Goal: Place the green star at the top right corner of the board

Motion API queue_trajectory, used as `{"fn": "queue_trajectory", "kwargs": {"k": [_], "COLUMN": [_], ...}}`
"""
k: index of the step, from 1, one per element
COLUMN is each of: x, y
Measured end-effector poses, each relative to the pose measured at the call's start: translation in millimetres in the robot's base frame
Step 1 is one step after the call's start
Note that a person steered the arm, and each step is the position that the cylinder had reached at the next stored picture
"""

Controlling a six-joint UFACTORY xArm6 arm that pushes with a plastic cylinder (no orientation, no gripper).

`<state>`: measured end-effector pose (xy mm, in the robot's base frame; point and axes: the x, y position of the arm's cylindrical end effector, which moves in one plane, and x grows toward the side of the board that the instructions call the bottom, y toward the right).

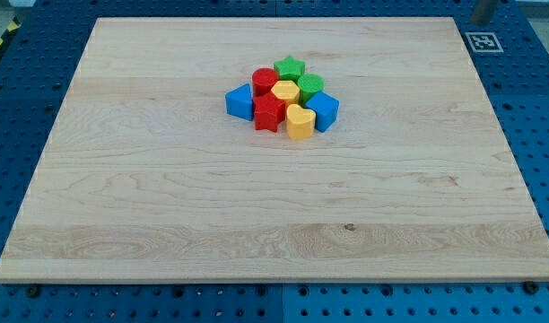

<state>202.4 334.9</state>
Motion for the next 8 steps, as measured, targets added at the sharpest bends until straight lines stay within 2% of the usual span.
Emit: {"fn": "queue_trajectory", "kwargs": {"k": [2,4,6,7,8], "x": [-1.0,25.7,31.1,32.0,30.9], "y": [-1.1,-145.3,-147.1,-192.1,-264.4]}}
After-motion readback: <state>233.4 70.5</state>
